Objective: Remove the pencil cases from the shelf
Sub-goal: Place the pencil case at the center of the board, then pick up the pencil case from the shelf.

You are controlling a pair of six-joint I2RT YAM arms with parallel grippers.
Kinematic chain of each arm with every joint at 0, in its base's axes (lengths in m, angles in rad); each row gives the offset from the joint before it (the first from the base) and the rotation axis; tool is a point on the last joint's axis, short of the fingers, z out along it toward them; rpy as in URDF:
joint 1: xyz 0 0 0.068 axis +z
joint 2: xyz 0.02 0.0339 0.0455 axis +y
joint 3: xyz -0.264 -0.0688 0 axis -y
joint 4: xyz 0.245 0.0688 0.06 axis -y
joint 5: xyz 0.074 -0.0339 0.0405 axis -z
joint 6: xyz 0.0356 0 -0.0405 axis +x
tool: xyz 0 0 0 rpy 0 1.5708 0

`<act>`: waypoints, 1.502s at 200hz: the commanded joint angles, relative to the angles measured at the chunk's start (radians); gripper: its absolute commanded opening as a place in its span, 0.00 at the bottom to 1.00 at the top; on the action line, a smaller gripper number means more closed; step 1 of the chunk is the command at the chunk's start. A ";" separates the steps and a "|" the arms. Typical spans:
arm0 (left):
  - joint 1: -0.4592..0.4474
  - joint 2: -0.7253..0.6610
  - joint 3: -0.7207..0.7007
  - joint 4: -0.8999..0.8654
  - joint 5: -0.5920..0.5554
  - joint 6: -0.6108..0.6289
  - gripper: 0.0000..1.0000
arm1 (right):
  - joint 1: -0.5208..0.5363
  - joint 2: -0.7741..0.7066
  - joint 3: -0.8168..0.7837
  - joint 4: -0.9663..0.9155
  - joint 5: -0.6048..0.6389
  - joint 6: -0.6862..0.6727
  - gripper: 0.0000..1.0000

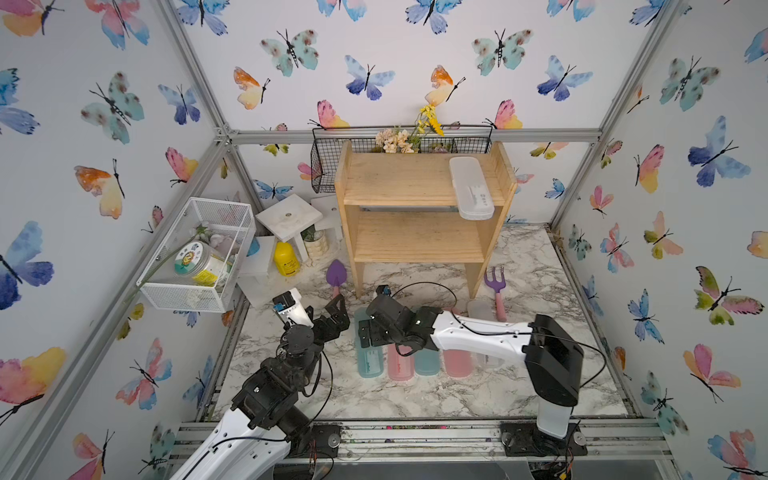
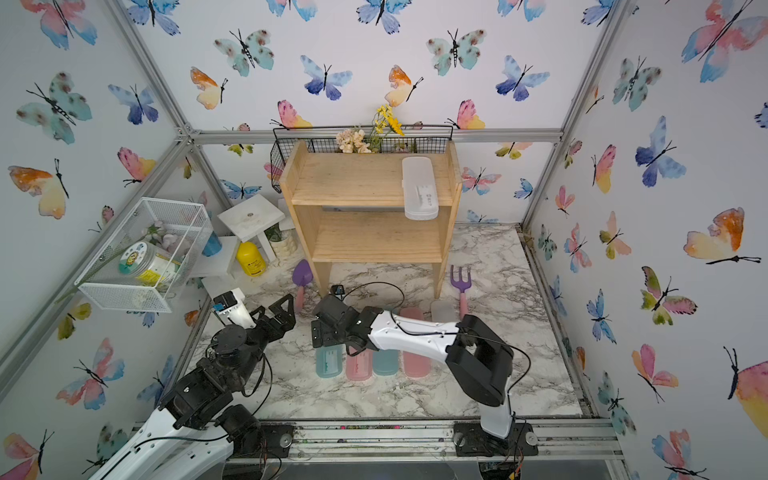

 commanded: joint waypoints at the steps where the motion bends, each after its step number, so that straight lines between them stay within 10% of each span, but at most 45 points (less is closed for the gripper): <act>1: -0.003 0.058 0.098 0.078 0.139 -0.008 0.99 | 0.006 -0.159 -0.085 0.067 0.162 -0.062 0.99; 96: -0.057 0.567 0.456 0.417 0.596 -0.185 0.99 | -0.247 -0.796 -0.295 -0.222 0.449 -0.152 0.99; 160: -0.124 0.899 0.704 0.694 0.688 -0.388 0.99 | -0.398 -0.814 -0.252 -0.304 0.378 -0.181 0.99; 240: -0.129 1.107 0.978 0.583 0.671 -0.394 1.00 | -0.436 -0.816 -0.271 -0.289 0.331 -0.203 0.99; 300: -0.130 1.166 1.033 0.546 0.669 -0.398 0.82 | -0.451 -0.807 -0.271 -0.289 0.302 -0.205 0.99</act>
